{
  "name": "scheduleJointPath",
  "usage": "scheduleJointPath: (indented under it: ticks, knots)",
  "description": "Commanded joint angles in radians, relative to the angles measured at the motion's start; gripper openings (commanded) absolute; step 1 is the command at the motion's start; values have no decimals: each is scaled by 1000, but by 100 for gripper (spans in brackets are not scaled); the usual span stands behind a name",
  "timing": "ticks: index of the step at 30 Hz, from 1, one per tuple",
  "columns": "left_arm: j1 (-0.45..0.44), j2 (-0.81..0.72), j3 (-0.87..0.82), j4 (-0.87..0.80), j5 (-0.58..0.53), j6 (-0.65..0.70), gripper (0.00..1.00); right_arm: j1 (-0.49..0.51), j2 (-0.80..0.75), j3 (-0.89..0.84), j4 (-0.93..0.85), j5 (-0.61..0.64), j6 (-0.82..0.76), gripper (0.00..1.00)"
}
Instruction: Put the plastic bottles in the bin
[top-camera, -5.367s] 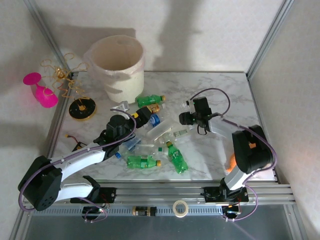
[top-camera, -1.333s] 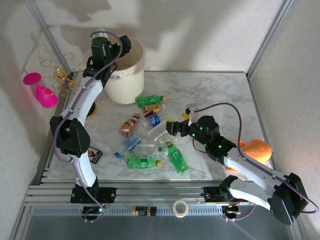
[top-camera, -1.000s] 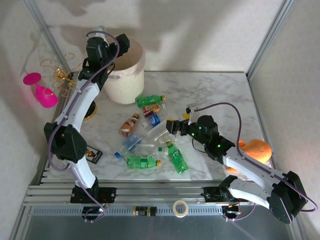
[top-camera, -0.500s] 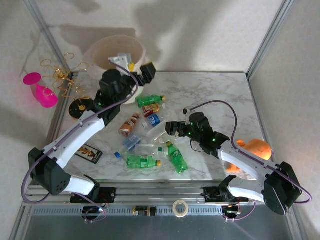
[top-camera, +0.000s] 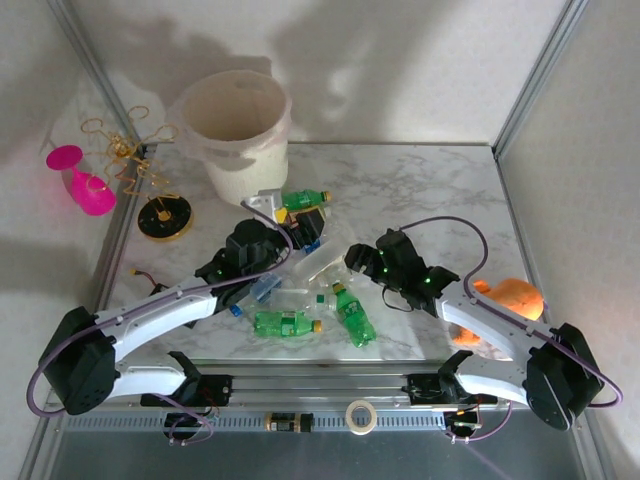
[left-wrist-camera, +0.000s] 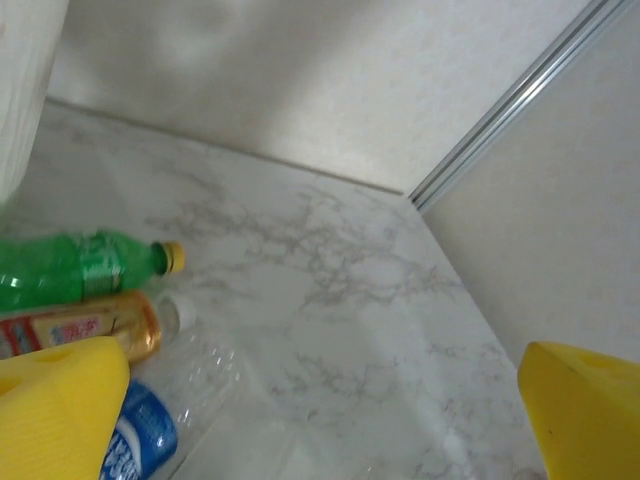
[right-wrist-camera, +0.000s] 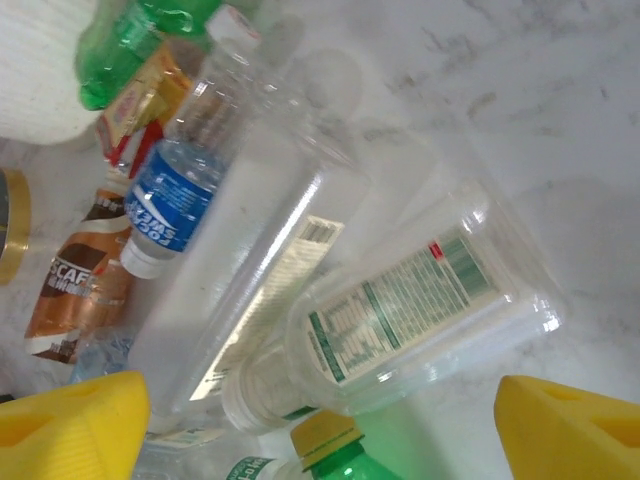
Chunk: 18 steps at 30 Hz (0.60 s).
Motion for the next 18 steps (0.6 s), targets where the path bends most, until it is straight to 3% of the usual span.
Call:
scheduleJointPath:
  ticks: [1,9,18]
  knots:
    - [-16,-45,-80,70,-43,-76,100,-5,23,-50,23,-22,167,88]
    - [-25,-100,-267,118,-62,-170,100,-46,79,-89,103,-71,312,89]
    - [-25,-156,-315,103,-105,-153,100,-102,207,-46,193,-160,321,88]
